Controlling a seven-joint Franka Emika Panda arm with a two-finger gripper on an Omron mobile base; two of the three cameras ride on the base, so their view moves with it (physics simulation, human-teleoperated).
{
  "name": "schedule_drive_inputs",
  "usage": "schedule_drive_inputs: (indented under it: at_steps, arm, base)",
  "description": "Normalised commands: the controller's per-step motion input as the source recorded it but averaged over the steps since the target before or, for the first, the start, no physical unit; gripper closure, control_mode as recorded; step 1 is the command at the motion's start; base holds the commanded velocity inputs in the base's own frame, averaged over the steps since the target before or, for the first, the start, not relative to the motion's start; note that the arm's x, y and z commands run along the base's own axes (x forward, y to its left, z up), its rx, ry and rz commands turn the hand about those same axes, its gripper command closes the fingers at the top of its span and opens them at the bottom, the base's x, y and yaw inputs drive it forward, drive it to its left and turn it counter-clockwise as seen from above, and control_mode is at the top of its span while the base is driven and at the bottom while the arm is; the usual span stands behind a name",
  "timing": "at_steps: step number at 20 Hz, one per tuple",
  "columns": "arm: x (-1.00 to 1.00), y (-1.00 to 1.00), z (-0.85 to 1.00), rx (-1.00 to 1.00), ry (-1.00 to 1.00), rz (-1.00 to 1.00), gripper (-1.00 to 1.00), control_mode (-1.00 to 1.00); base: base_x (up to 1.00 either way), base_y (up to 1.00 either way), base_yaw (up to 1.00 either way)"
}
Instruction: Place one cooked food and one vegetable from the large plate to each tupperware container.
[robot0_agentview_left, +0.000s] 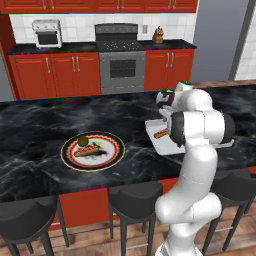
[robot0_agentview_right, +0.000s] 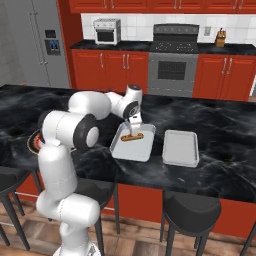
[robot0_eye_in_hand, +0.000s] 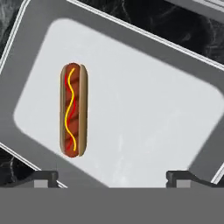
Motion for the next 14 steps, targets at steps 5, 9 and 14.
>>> schedule_drive_inputs:
  at_steps: [5, 9, 14]
  arm:
    - [-0.42, 0.90, 0.73, 0.00, 0.08, 0.07, -1.00, -1.00]
    - [-0.34, 1.00, 0.41, 0.00, 0.12, 0.06, -1.00, -1.00]
    - [-0.39, 1.00, 0.03, 0.00, 0.20, 0.04, -1.00, -1.00]
  base:
    - [0.00, 0.00, 0.00]
    - [0.00, 0.00, 0.00]
    - [0.00, 0.00, 0.00]
